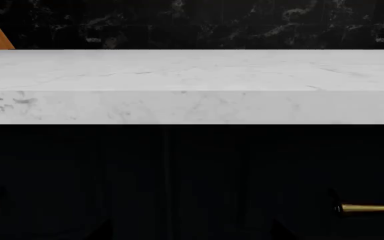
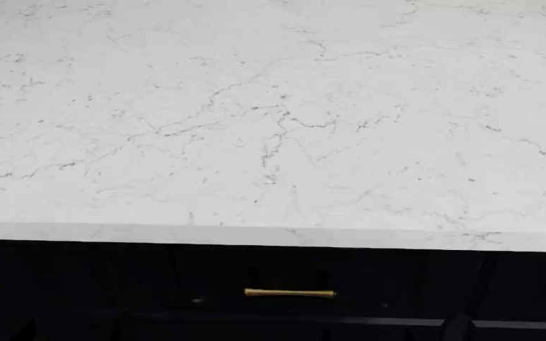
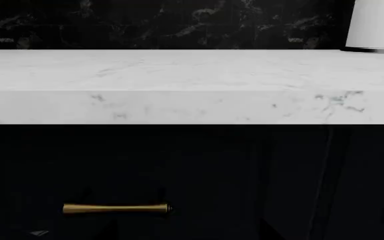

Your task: Navigate to the stove.

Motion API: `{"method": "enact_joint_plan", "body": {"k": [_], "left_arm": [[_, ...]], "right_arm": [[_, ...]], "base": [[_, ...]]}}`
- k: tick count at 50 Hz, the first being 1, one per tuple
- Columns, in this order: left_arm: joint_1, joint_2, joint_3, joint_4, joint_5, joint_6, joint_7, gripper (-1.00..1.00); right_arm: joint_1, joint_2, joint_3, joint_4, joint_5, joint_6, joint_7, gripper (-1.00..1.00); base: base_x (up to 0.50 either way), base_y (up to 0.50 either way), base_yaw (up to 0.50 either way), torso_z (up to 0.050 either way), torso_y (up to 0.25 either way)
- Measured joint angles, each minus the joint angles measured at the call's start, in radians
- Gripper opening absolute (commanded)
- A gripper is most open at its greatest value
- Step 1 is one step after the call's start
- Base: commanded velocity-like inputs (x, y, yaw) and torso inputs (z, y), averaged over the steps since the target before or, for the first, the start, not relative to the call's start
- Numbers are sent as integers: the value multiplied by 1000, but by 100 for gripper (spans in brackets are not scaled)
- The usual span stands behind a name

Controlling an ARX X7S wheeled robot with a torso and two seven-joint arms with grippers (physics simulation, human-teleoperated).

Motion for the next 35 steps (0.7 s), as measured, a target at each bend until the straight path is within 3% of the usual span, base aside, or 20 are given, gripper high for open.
{"method": "enact_joint_plan", "body": {"k": [9, 10, 30, 35], "left_arm": [[-8, -17, 24, 0, -19, -15, -21, 100], [-24, -43, 66, -18, -53, -3, -54, 100], [-25, -60, 91, 1, -45, -67, -122, 100], [-27, -70, 100, 0, -50, -70, -136, 100]], "right_arm": [[3, 18, -23, 3, 2, 2, 21, 100], [17, 47, -64, 20, 30, -7, 63, 100], [16, 69, -87, 17, 9, 8, 85, 100], [18, 74, -97, 17, 14, 12, 94, 100]], "base": [[0, 0, 0, 0, 0], [0, 0, 0, 0, 0], [0, 0, 0, 0, 0], [0, -446, 0, 0, 0]]}}
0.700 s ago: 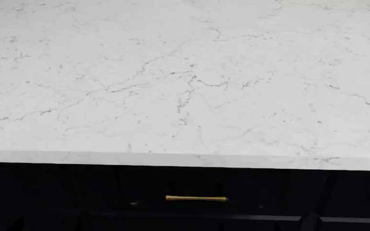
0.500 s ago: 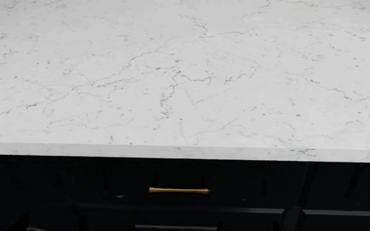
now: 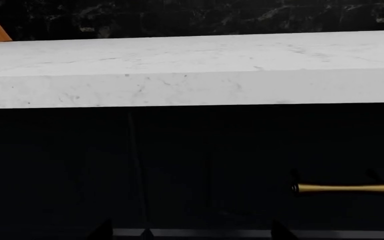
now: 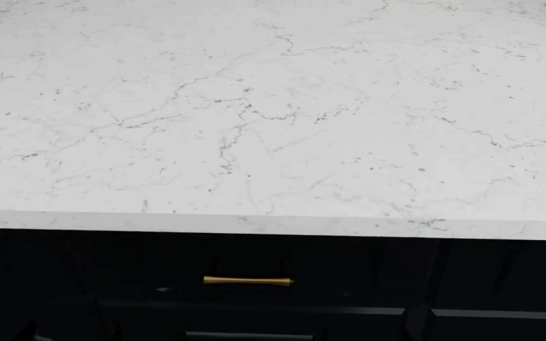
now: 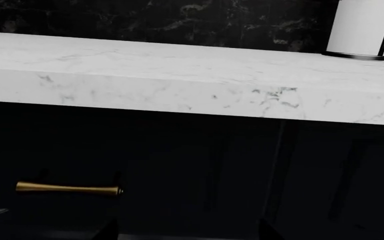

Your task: Navigate to the stove.

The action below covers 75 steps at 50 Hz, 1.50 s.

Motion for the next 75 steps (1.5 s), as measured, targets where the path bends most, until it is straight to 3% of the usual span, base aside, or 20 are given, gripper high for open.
{"method": "enact_joint_plan", "body": {"k": [75], "left_arm": [[-19, -75, 101, -17, -81, 10, -91, 100]], "right_arm": [[18, 78, -89, 12, 66, 16, 98, 100]], "base": [[-1, -500, 0, 0, 0]]}}
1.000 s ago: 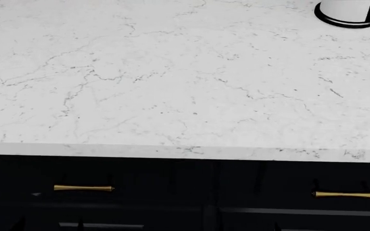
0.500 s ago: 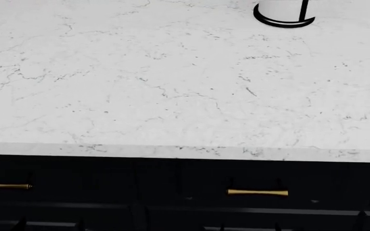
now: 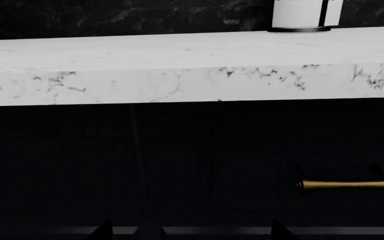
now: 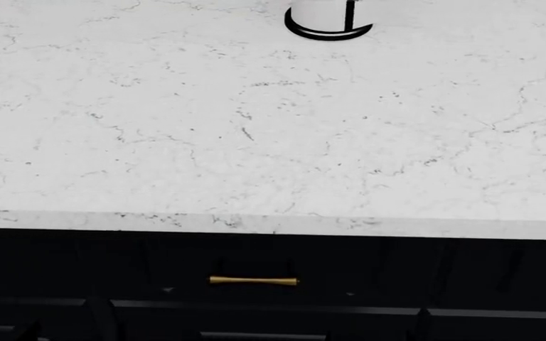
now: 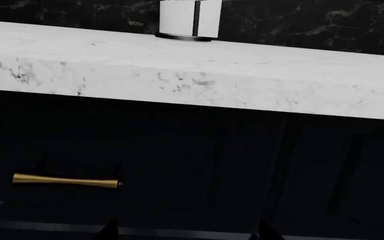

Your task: Navigate to the stove.

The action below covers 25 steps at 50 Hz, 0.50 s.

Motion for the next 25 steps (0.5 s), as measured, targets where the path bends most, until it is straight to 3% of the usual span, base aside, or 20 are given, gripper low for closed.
{"method": "enact_joint_plan", "body": {"k": [25], "left_arm": [[-4, -15, 21, 1, -16, 0, -19, 100]], "right_arm": [[2, 17, -17, -1, 20, 4, 17, 100]], "base": [[-1, -500, 0, 0, 0]]}}
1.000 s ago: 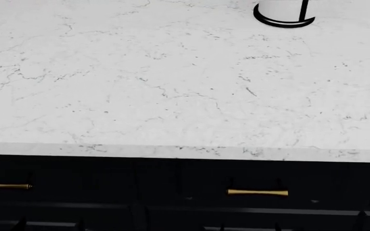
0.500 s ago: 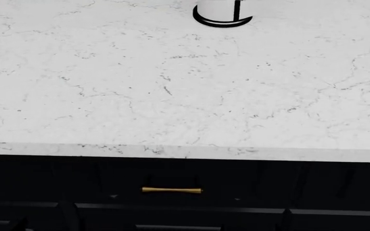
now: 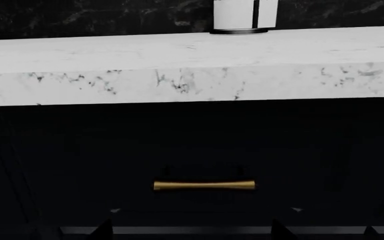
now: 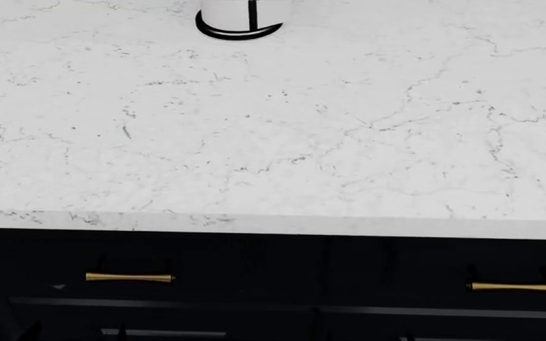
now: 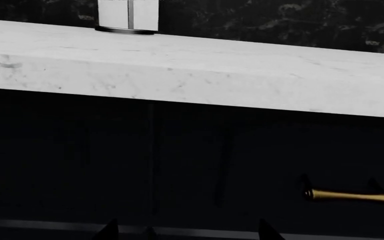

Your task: Navigate to the stove.

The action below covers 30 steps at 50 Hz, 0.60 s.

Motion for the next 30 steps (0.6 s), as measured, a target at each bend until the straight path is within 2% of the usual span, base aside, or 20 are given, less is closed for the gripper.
{"method": "enact_joint_plan", "body": {"k": [30], "left_arm": [[-7, -14, 21, -6, -17, 4, -17, 100]], "right_arm": [[5, 16, -18, 6, 19, -6, 17, 100]], "base": [[-19, -500, 0, 0, 0]]}}
